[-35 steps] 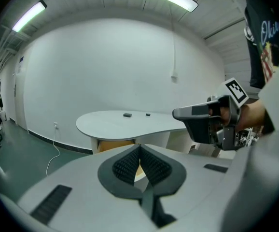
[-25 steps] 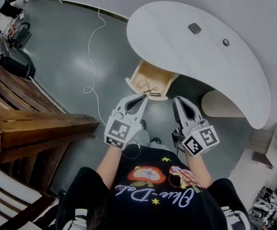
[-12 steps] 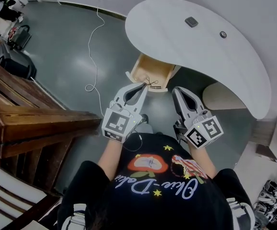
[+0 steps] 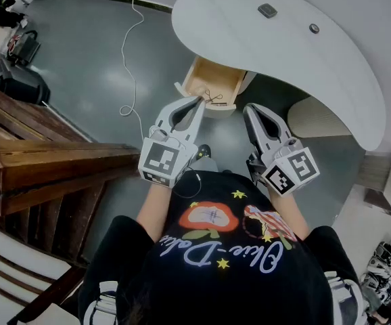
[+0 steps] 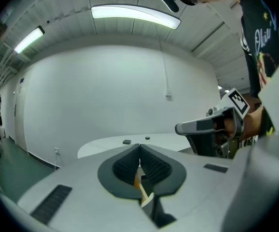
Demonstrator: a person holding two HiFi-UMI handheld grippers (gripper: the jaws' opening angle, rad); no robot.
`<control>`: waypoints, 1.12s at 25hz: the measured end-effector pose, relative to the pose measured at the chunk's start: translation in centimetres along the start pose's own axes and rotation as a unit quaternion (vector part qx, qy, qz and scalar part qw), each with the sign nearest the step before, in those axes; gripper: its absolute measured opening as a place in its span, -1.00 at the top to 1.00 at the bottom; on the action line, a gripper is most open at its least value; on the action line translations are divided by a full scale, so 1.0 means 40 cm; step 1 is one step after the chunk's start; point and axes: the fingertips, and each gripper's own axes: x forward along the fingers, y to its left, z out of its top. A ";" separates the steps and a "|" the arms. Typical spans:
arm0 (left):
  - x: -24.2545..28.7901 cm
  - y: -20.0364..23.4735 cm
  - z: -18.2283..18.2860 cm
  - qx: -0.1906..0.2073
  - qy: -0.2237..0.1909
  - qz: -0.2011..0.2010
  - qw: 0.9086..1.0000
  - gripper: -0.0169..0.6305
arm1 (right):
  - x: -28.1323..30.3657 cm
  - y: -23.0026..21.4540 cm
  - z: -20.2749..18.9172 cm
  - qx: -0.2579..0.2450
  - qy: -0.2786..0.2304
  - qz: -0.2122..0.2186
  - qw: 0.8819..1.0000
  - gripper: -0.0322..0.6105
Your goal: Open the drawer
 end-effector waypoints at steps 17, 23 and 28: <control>0.005 -0.020 -0.016 -0.003 0.011 -0.010 1.000 0.93 | -0.002 0.005 -0.017 -0.022 0.019 0.004 1.000 0.90; 0.003 -0.014 -0.018 -0.006 0.013 -0.009 1.000 0.93 | 0.000 0.005 -0.016 -0.017 0.018 0.001 1.000 0.90; -0.003 -0.002 -0.020 -0.009 0.015 -0.002 1.000 0.93 | 0.002 0.007 -0.018 -0.015 0.022 0.003 1.000 0.90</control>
